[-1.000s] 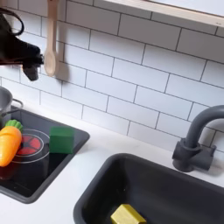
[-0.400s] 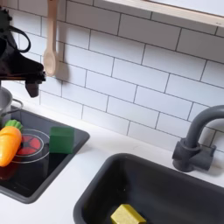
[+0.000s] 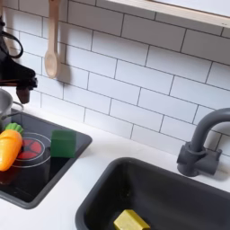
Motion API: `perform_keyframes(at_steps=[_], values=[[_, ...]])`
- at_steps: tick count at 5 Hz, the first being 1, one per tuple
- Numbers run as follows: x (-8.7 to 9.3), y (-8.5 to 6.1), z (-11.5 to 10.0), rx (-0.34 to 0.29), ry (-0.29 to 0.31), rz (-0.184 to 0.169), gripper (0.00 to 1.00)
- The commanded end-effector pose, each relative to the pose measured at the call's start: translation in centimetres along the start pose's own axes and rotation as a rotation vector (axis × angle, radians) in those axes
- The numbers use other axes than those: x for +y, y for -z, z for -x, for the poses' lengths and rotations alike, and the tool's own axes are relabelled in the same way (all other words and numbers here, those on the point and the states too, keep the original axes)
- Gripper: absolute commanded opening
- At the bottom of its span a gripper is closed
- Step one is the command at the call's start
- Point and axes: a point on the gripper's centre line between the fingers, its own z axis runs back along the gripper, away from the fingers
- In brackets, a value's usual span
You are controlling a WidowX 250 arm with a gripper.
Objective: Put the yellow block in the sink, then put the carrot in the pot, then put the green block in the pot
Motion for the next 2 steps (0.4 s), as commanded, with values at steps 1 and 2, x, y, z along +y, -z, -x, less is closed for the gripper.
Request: perform_keyframes(at_steps=[1,2], values=[[0.68,0.15,1.68,0.064,-0.005,-0.014,1.00],[1.16,0.50,2.63,0.102,-0.017,-0.034,1.00]])
